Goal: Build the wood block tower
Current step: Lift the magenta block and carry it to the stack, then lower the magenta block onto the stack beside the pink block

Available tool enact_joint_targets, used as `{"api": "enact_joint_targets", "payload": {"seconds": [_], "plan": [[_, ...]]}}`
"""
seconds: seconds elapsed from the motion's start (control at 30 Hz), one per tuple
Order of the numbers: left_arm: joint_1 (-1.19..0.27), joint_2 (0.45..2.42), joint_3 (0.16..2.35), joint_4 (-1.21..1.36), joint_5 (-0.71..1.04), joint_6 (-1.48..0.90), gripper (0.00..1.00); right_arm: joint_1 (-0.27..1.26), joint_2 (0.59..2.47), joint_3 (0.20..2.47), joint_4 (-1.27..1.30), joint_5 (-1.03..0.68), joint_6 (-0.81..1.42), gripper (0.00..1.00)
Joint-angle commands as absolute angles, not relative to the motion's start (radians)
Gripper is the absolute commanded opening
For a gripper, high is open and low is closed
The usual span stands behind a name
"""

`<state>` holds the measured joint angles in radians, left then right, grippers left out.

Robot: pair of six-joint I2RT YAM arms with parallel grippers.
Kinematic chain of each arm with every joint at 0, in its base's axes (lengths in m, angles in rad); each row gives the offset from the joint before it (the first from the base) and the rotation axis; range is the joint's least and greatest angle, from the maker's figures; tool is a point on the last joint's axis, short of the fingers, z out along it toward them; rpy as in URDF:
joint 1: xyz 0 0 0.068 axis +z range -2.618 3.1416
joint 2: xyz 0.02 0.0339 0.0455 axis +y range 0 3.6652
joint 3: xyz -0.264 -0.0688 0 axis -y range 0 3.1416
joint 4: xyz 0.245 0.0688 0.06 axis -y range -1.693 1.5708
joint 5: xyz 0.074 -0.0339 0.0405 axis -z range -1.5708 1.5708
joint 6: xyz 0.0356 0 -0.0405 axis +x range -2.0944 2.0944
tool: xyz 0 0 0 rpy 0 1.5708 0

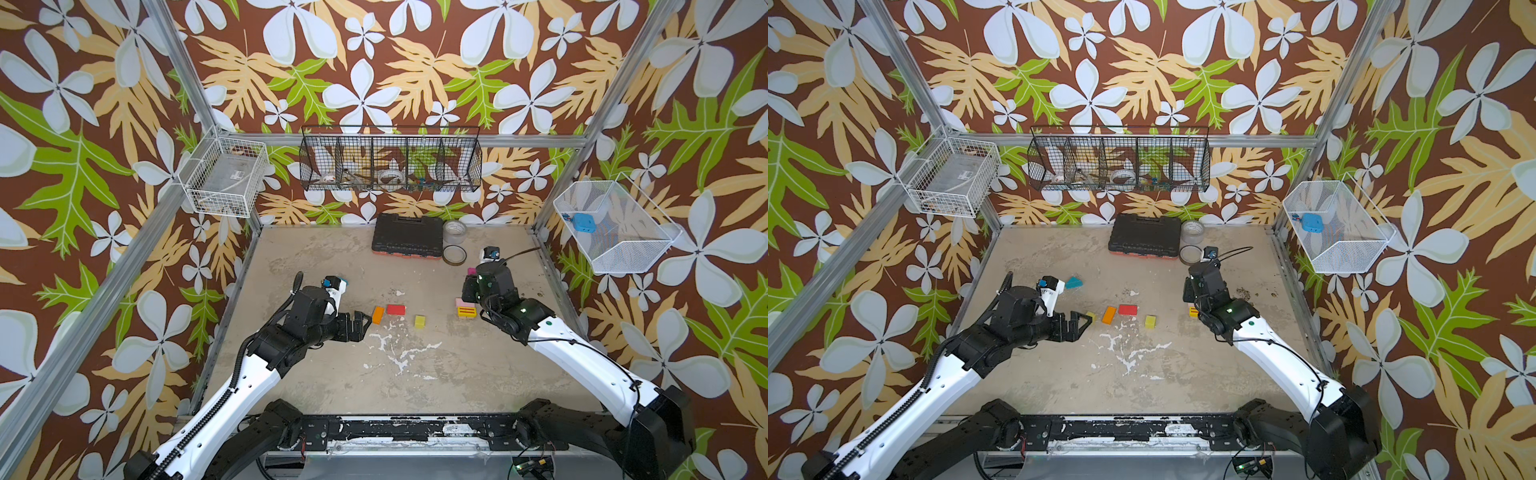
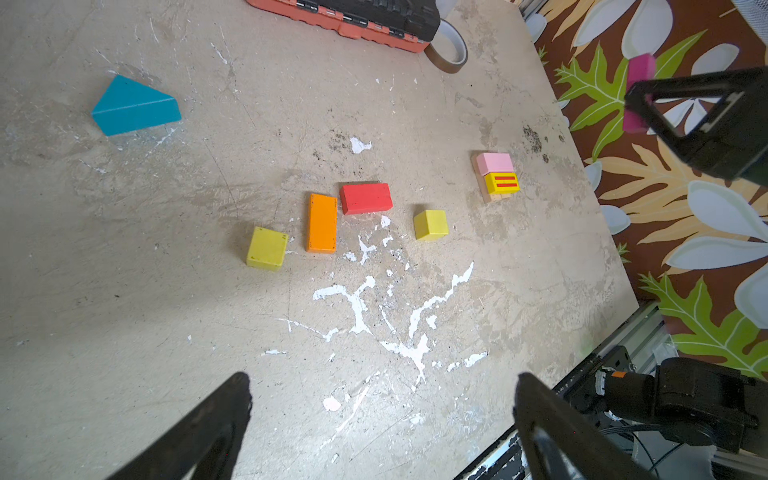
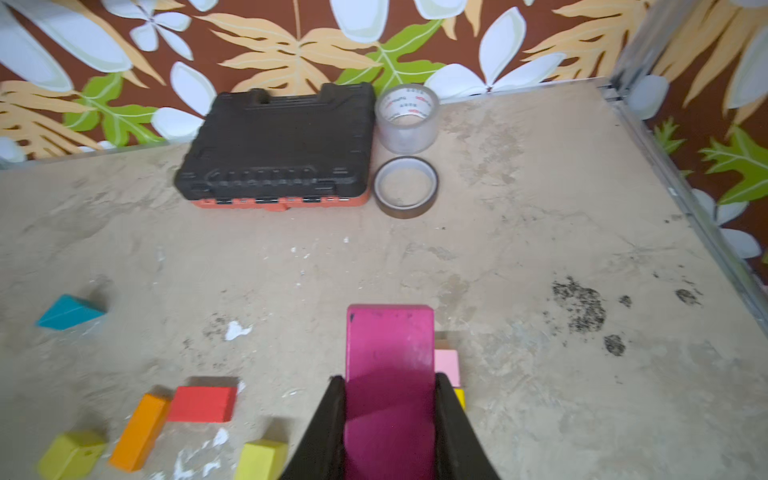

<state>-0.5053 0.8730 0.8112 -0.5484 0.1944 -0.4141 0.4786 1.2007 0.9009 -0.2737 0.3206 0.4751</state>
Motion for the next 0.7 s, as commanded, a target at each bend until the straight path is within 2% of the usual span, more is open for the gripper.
{"api": "enact_joint_targets", "payload": {"seconds": [0.0, 0.1, 0.3, 0.67], "plan": [[-0.506, 0.873, 0.811, -0.540, 0.191, -0.417, 1.00, 0.458, 1.247, 0.882, -0.264, 0.268, 0.456, 0.14], [-0.506, 0.880, 0.811, -0.541, 0.189, -0.417, 1.00, 0.431, 1.313, 0.882, -0.276, 0.224, 0.466, 0.10], [-0.506, 0.880, 0.811, -0.541, 0.191, -0.416, 1.00, 0.417, 1.378, 0.884, -0.296, 0.216, 0.462, 0.11], [-0.509, 0.875, 0.811, -0.541, 0.187, -0.416, 1.00, 0.341, 1.368, 0.801, -0.259, 0.171, 0.448, 0.12]]}}
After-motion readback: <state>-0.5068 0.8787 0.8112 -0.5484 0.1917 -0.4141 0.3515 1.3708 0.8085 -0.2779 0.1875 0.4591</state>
